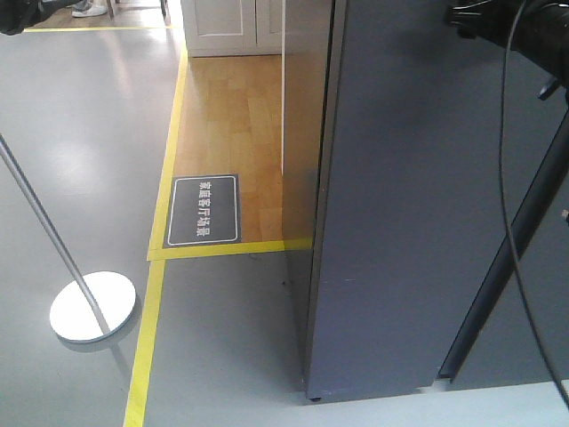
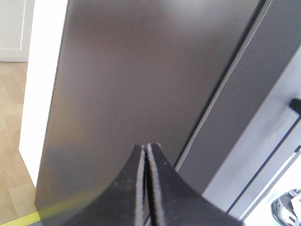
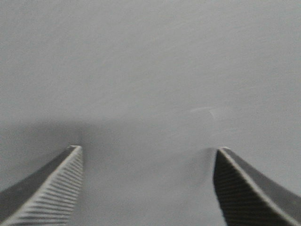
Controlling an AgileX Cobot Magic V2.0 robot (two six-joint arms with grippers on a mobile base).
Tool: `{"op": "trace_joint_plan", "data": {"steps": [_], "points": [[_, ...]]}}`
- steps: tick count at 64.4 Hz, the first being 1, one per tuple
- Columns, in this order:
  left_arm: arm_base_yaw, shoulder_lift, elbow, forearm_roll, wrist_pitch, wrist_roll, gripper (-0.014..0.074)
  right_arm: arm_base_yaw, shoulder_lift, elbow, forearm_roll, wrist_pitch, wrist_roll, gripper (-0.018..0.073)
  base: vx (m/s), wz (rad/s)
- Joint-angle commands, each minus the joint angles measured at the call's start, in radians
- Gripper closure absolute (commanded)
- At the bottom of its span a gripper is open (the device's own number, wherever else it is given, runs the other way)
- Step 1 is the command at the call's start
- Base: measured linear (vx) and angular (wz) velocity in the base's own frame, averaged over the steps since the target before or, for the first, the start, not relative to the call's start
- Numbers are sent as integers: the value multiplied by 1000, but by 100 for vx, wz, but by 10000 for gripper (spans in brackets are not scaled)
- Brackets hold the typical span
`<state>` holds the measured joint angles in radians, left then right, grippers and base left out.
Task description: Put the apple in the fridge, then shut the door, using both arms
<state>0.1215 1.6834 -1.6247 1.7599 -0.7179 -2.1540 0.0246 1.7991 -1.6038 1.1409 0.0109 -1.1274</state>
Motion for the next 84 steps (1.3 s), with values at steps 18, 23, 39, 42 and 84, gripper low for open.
{"op": "trace_joint_plan", "data": {"steps": [18, 23, 39, 42, 84], "points": [[1, -138, -30, 27, 7, -5, 603, -3, -254, -32, -11, 380, -27, 540, 0, 0], [1, -169, -30, 33, -31, -5, 603, -3, -292, -32, -11, 480, -19, 573, 0, 0], [1, -267, -1, 33, -118, -5, 603, -3, -423, -32, -47, 634, 38, 564, 0, 0], [1, -291, 35, 33, -117, -5, 603, -3, -443, -29, -74, 648, 53, 564, 0, 0], [1, -924, 1209, -14, 111, -5, 603, -3, -1160, 1109, -56, 430, -23, 563, 0, 0]]}}
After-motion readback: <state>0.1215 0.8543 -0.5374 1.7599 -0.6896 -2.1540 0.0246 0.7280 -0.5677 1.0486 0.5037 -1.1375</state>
